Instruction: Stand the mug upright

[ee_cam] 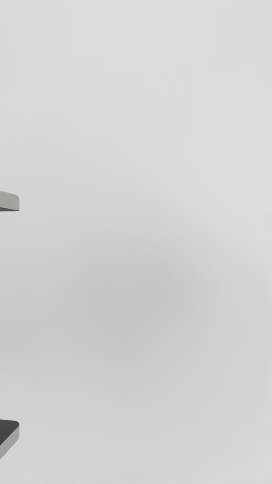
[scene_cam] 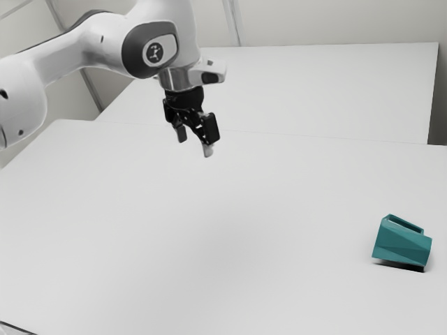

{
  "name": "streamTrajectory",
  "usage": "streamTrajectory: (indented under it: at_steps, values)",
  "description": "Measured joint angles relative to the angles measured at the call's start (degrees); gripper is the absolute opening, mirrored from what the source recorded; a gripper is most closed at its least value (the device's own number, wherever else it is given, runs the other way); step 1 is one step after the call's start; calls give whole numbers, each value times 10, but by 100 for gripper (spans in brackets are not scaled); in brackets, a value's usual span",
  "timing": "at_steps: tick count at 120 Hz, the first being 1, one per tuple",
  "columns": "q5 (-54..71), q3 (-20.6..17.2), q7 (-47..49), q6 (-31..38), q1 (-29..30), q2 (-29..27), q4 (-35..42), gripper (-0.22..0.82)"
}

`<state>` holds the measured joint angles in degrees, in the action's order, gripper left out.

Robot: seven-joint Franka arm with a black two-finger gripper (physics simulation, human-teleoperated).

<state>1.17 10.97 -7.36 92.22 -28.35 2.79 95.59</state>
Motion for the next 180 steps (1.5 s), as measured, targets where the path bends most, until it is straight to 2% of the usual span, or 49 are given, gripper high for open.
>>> streamTrajectory:
  at_steps: [28,49,55,75,87,102,125,152,180]
  values:
    - [-22,-8,-14,90,25,-40,43,60]
    - [-133,-22,-20,182,65,10,49,60]
    - [-166,-22,-21,206,47,26,49,61]
    - [-238,-22,-17,289,-77,49,84,60]
    - [-265,-41,-13,351,-91,23,155,60]
    - [-277,-53,-11,407,-89,35,177,60]
    - [-282,-64,-26,489,-84,117,140,60]
    - [-287,-66,-43,538,-82,201,83,60]
    - [-333,-89,-55,570,-99,213,74,60]
